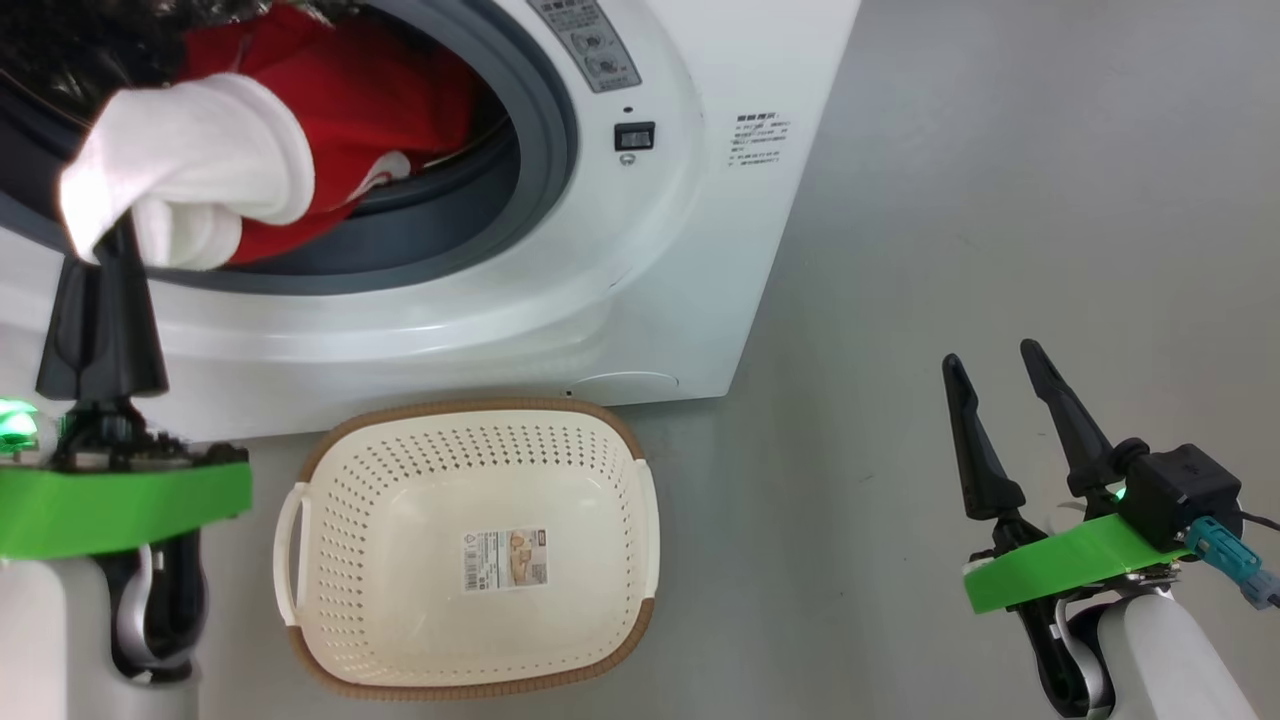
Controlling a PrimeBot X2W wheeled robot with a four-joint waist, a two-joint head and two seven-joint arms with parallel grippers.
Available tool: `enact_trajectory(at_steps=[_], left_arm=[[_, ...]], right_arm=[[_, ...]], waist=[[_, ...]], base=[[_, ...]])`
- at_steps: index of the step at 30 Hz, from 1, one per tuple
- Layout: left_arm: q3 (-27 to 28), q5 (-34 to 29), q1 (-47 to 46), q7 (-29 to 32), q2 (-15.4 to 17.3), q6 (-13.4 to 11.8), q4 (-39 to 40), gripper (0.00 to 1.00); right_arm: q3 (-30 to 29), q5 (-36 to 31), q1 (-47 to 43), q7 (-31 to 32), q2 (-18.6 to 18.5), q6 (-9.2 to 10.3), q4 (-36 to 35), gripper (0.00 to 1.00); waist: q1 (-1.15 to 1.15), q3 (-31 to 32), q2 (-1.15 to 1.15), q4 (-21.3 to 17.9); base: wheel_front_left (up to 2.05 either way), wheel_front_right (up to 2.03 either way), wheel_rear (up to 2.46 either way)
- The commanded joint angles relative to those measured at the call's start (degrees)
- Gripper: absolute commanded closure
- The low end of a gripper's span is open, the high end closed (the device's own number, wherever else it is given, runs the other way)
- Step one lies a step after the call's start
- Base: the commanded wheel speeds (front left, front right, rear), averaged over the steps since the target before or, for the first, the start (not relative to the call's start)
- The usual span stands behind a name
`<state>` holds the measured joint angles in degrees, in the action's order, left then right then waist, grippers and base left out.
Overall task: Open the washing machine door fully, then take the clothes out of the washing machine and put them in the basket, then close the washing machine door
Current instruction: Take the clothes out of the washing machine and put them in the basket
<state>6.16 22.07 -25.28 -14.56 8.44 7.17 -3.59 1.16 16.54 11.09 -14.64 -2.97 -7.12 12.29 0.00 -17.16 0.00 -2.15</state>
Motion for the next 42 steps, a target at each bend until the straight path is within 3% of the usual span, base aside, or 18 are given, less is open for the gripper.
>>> enact_trajectory(at_steps=[1,9,20,42], left_arm=[[2.3,-0.7,1.2,-0.4,1.3,0.3,3.2,1.0],[0.7,-1.2,7.0,-0.4,0.2,0.3,1.9,1.0],[-3.9,-0.9,9.7,-0.4,-0.2,0.3,-10.8,1.0],[-12.7,1.1,-6.7,-0.4,4.7,0.3,-40.2,1.0]], right_arm=[[1.3,-0.5,-0.2,-0.4,0.1,-0.36,-1.3,0.0],[1.8,-0.5,-0.3,-0.4,0.1,-0.36,-1.5,0.0],[2.3,-0.4,0.9,-0.4,0.1,-0.36,-2.4,0.0],[4.1,2.2,6.6,-0.4,0.1,-0.36,-4.1,0.0]], waist=[[0.0,0.1,0.0,0.0],[0.0,-0.2,0.0,-0.3],[0.0,-3.6,0.0,-1.4],[0.0,-15.9,0.0,-4.8]], base=[[0.0,0.0,0.0],[0.0,0.0,0.0],[0.0,0.0,0.0],[0.0,0.0,0.0]])
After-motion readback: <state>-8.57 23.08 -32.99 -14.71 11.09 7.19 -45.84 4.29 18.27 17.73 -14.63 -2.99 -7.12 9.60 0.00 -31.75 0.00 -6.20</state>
